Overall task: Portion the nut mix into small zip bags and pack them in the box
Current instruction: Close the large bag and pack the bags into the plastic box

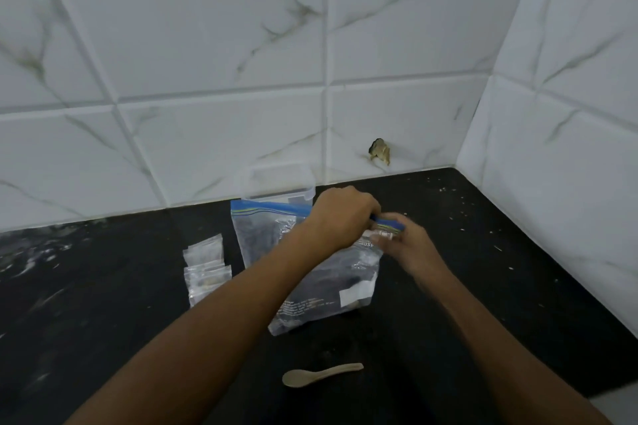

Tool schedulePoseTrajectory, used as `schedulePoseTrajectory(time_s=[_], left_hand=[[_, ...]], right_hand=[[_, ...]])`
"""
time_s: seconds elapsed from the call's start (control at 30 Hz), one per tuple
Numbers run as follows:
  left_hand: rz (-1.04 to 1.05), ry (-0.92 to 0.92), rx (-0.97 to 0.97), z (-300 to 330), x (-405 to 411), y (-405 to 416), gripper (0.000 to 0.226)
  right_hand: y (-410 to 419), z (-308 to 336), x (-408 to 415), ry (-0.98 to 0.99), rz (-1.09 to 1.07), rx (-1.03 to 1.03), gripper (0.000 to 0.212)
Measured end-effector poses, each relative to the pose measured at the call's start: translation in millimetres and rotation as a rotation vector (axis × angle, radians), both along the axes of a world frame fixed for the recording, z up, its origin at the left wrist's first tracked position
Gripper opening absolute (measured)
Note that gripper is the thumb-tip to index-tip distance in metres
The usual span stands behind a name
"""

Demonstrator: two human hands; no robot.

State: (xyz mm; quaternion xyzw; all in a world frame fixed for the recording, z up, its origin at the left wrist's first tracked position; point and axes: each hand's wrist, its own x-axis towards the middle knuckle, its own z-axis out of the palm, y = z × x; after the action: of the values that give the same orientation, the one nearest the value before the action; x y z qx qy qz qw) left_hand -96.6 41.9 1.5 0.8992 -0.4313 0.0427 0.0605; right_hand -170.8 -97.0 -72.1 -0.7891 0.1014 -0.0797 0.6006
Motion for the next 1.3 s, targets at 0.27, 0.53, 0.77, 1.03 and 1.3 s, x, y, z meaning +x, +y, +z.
schedulePoseTrajectory(time_s=[0.27,0.53,0.77,1.03,1.3], left_hand=[[-0.075,0.077,0.094,3.4,-6.1,-2.1,0.027],[0.005,0.045,-0.133,22.1,-3.8,-2.3,0.028],[0.042,0.068,-0.172,40.3,-2.5,1.8,0.027],[0.096,0.047,-0.228,40.7,-2.7,4.4,0.026],[0.063,0.089,-0.194,40.4,-6.6,4.4,0.024]], right_hand=[[19.3,-49.5,-1.9,0.089,0.031,-0.176,0.011],[19.1,-86.8,-13.1,0.232,0.055,-0.294,0.008],[17.8,-104.5,-18.4,0.304,-0.03,-0.188,0.022],[12.3,-117.2,-26.0,0.307,-0.061,-0.263,0.033],[18.6,-23.9,-8.9,-0.004,0.022,0.012,0.044]])
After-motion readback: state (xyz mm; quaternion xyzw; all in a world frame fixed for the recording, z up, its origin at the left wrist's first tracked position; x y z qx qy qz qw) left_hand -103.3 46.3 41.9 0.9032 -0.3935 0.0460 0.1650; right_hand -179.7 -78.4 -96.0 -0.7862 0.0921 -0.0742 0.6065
